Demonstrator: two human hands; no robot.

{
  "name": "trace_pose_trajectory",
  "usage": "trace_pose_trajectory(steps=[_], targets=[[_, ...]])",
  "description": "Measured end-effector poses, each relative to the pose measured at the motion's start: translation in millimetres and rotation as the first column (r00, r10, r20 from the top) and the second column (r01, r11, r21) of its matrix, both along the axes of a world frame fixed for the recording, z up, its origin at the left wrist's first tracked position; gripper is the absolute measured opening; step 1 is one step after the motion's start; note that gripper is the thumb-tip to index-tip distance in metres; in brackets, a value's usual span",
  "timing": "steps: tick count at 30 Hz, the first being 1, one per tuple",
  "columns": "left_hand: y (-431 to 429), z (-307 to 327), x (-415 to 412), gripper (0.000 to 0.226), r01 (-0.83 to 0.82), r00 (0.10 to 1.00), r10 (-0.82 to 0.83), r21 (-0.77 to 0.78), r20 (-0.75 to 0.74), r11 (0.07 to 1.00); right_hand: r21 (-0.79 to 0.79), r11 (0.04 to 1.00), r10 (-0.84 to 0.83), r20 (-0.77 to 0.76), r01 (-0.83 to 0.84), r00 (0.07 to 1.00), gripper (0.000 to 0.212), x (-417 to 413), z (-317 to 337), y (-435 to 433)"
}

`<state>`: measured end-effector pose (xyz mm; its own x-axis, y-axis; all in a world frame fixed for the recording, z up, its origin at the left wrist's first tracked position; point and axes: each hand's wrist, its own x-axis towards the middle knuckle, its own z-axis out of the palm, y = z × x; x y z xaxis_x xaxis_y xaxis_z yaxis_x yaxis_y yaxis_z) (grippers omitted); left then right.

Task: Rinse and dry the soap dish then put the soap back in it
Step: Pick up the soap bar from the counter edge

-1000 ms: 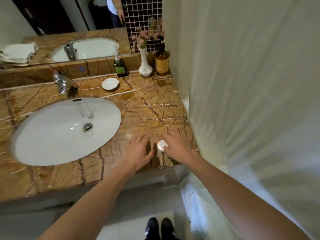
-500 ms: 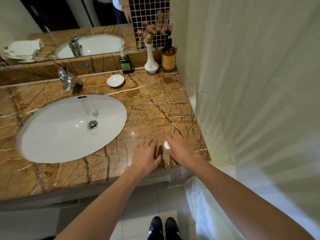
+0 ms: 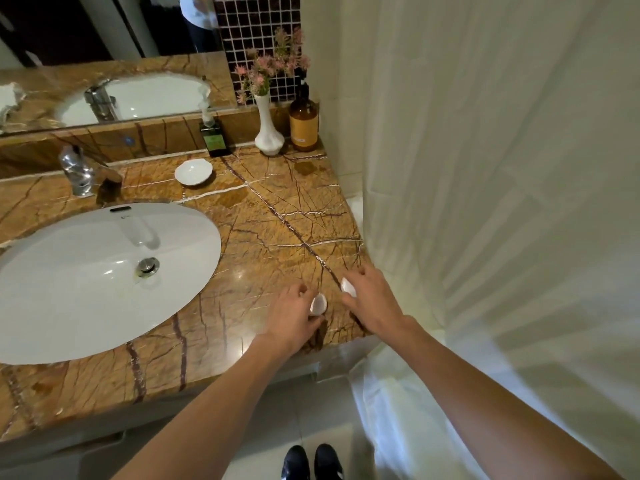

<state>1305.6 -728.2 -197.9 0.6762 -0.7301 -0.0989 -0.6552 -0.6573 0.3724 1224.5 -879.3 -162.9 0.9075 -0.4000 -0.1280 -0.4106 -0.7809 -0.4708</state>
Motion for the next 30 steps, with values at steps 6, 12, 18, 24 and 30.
trace_pose_trajectory(steps=[6, 12, 18, 24, 30], targets=[[-10.6, -7.6, -2.8, 0.047, -0.024, 1.000, 0.024, -0.013, 0.010, 1.000, -0.031, 0.999, -0.035, -0.011, 0.035, 0.999, 0.040, -11.5, -3.0, -2.5], [-15.4, -10.5, -2.2, 0.041, -0.055, 0.998, 0.055, -0.005, -0.036, 0.998, -0.023, 0.999, -0.042, -0.002, 0.042, 0.999, 0.045, -10.0, -1.0, 0.1], [-19.0, -6.2, 2.0, 0.048, -0.067, 0.996, 0.069, 0.028, -0.049, 0.997, -0.019, 1.000, -0.010, -0.010, 0.009, 1.000, 0.041, -2.0, 3.5, 5.2], [16.6, 20.0, 32.6, 0.048, -0.211, 0.977, 0.210, -0.066, -0.020, 0.975, -0.028, 0.999, 0.034, -0.018, -0.035, 0.999, 0.032, 26.7, 5.6, 30.4], [71.3, 48.9, 82.0, 0.052, -0.332, 0.940, 0.336, -0.074, 0.057, 0.940, -0.010, 0.983, 0.182, 0.029, -0.182, 0.983, 0.038, 86.6, 22.4, 75.3]])
